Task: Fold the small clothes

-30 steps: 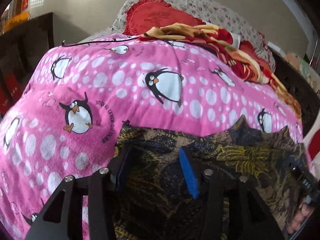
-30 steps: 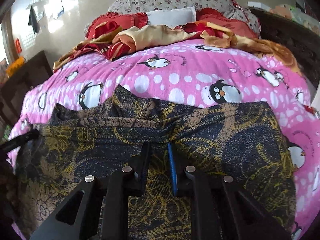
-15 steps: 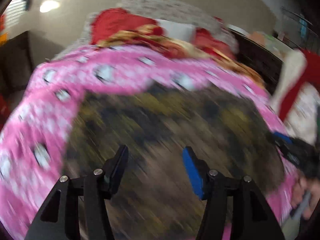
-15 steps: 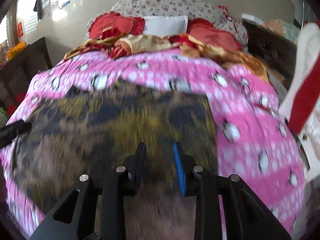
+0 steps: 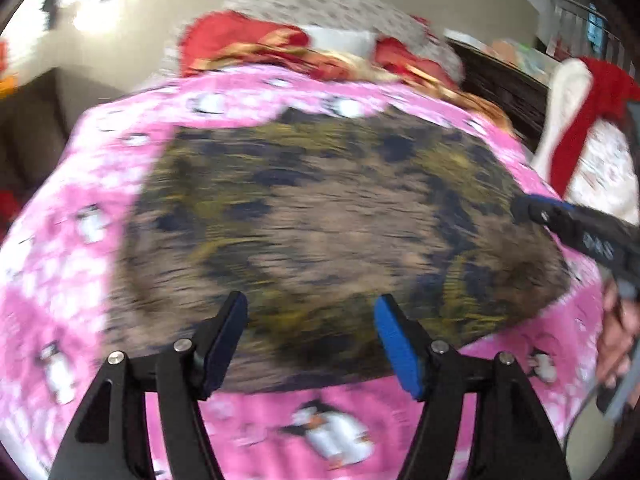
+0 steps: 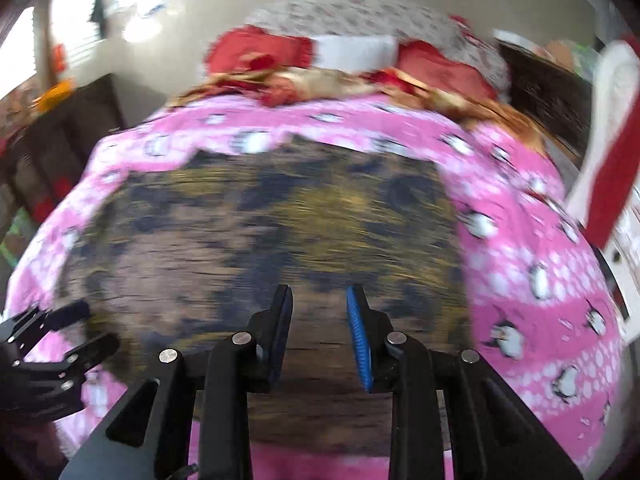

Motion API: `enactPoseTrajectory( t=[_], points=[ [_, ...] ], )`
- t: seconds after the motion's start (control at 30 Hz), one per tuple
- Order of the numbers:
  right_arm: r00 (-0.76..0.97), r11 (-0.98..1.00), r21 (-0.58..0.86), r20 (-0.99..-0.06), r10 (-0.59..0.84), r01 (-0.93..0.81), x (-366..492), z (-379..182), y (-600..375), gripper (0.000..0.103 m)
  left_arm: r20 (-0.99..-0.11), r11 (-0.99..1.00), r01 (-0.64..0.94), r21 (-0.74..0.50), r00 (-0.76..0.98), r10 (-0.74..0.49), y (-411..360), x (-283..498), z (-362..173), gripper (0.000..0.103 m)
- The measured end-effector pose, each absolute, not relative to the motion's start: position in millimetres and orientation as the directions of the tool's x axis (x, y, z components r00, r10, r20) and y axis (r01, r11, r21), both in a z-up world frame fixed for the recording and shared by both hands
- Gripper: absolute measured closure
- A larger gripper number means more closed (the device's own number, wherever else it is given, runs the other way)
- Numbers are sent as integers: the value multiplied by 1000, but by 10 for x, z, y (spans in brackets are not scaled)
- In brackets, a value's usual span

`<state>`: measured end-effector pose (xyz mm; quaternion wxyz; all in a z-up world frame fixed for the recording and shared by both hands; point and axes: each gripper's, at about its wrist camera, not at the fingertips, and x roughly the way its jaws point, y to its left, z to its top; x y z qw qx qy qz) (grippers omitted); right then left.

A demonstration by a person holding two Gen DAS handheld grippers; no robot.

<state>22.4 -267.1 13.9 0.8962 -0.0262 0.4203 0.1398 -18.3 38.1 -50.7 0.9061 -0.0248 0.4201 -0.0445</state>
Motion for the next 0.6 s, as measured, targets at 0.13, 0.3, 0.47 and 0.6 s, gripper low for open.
enactPoseTrajectory(
  t=[0.13,0.3,0.47,0.6],
  points=[
    [532,940,30,-818,219,-340,136,-252,-2285,60,-791,982,-6,-190,594,-149,736,-215,-741,32],
    [541,955,58,-813,215,-291,187,-173,-2293,60,-767,971,35,-238,607,-210,796,-329,-654,31],
    [621,938,52,-737,267,-343,346,175,-2066,59,-713,922,-33,-386,645,-275,1130,-508,-552,31],
    [609,924,80,-730,310,-375,609,126,-1907,59,-698,892,-100,-441,663,-271,1402,-624,-475,22]
  ],
)
